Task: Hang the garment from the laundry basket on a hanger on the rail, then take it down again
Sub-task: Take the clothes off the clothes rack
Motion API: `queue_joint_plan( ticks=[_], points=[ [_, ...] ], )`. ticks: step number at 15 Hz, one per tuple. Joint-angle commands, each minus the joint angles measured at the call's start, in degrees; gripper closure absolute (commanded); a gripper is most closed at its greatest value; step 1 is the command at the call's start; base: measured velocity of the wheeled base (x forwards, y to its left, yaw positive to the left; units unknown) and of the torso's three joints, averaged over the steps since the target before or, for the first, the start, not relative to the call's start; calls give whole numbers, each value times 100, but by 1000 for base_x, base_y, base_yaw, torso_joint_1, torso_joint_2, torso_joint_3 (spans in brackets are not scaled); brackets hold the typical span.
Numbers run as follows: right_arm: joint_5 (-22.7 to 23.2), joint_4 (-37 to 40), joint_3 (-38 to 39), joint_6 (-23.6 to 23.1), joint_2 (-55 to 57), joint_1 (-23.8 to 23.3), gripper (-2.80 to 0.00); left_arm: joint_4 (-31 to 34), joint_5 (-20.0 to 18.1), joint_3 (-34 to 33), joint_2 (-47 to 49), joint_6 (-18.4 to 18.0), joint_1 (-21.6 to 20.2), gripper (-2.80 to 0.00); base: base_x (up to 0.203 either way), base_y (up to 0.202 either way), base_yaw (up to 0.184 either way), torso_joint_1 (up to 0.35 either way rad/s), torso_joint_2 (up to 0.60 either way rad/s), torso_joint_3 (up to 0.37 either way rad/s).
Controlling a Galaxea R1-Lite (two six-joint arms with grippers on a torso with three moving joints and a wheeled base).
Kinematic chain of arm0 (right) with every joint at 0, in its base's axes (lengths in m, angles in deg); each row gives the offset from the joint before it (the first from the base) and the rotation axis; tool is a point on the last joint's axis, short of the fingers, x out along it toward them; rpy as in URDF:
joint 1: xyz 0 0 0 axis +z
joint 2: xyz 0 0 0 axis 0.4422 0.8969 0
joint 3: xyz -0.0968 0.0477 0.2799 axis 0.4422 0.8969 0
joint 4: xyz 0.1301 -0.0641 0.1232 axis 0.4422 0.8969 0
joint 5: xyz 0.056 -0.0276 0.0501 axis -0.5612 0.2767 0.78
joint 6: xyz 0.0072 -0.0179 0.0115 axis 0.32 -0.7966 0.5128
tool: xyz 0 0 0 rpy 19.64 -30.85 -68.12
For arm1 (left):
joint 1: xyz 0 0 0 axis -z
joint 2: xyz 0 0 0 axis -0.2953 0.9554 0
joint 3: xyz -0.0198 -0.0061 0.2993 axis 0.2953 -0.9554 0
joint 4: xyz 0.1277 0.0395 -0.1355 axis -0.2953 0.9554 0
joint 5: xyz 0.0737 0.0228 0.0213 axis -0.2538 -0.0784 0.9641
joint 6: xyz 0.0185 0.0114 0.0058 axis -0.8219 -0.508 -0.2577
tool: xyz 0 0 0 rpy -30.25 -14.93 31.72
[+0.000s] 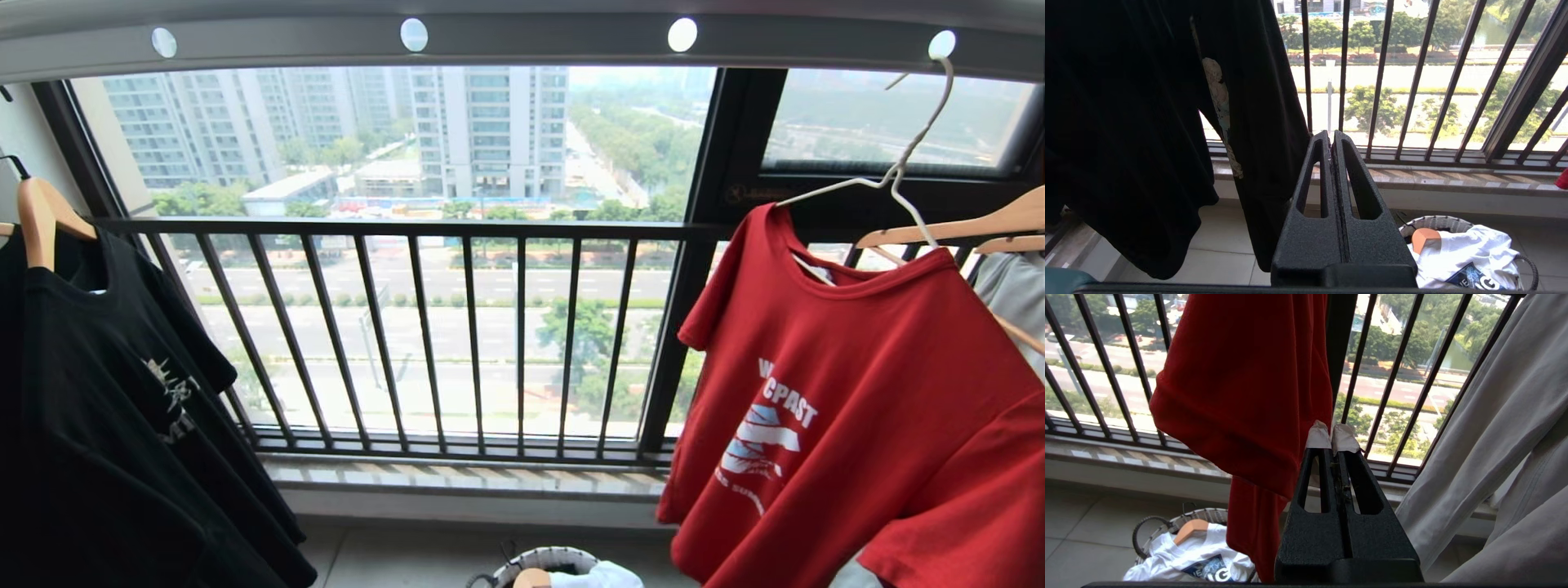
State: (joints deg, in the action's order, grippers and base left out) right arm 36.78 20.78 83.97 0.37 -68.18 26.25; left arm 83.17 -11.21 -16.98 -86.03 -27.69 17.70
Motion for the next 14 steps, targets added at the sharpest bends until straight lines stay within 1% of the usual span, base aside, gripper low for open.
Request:
queue_joint_plan(
  ticks=[1, 2, 3, 14],
  points=[
    [-6, 186, 183, -16, -82, 0, 0, 108, 0, -30, 4, 142, 0, 0, 0, 0, 0, 0, 0, 0],
    [-9, 185, 183, -16, -76, 0, 0, 107, 17, -30, 9, 291, 0, 0, 0, 0, 0, 0, 0, 0],
    [-6, 177, 183, 2, -82, 0, 0, 107, 25, -30, 4, 334, 0, 0, 0, 0, 0, 0, 0, 0],
    [-15, 177, 183, 19, -80, 0, 0, 99, 25, -30, 9, 399, 0, 0, 0, 0, 0, 0, 0, 0]
  ],
)
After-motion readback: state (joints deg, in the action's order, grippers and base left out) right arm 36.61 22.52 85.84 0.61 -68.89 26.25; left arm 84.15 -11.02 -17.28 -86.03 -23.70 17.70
